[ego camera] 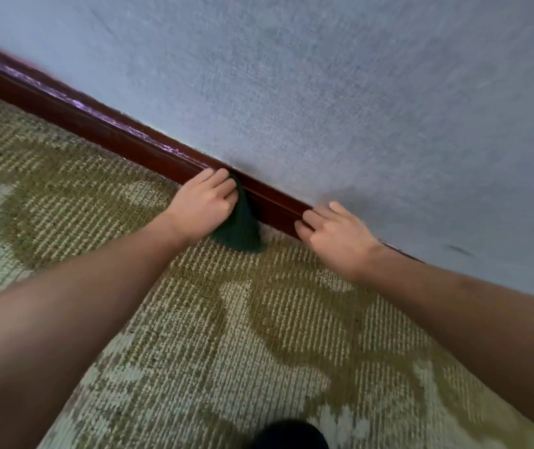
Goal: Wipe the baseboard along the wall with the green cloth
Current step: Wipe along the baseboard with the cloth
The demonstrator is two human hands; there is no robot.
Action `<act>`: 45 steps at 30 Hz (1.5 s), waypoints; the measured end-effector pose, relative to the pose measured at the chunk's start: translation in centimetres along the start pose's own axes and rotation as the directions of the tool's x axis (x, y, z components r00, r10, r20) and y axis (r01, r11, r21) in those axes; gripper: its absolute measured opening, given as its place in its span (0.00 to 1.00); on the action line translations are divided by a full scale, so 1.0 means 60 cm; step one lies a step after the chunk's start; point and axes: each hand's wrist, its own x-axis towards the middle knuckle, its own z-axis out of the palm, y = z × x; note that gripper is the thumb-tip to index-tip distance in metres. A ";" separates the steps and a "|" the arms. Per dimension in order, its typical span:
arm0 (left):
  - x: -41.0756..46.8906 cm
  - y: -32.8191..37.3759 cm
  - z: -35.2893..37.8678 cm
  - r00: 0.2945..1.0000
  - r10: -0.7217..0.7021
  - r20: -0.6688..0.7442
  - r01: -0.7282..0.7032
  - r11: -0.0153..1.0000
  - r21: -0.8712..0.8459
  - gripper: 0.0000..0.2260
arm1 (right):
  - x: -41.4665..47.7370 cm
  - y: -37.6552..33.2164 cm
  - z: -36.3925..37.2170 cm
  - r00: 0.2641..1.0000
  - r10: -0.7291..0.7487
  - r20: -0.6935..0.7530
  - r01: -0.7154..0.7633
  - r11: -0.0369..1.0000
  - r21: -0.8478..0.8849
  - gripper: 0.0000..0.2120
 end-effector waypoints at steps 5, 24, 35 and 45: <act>0.023 -0.004 -0.012 0.995 -0.019 0.095 0.026 0.997 -0.068 0.12 | 0.050 -0.057 0.002 0.989 0.149 -0.008 -0.134 0.911 0.390 0.23; 0.030 -0.008 -0.058 0.989 -0.074 0.126 0.097 0.979 -0.181 0.06 | 0.137 -0.056 0.005 0.941 0.261 -0.214 -0.111 0.838 0.535 0.15; 0.019 -0.035 -0.042 0.994 0.113 -0.008 -0.112 0.972 -0.205 0.09 | 0.150 -0.059 -0.005 0.948 0.206 -0.243 -0.151 0.962 0.228 0.13; -0.001 -0.076 -0.022 0.924 0.371 -0.094 -0.381 0.916 -0.125 0.11 | 0.156 -0.043 -0.020 0.903 0.057 -0.427 -0.044 0.998 0.039 0.11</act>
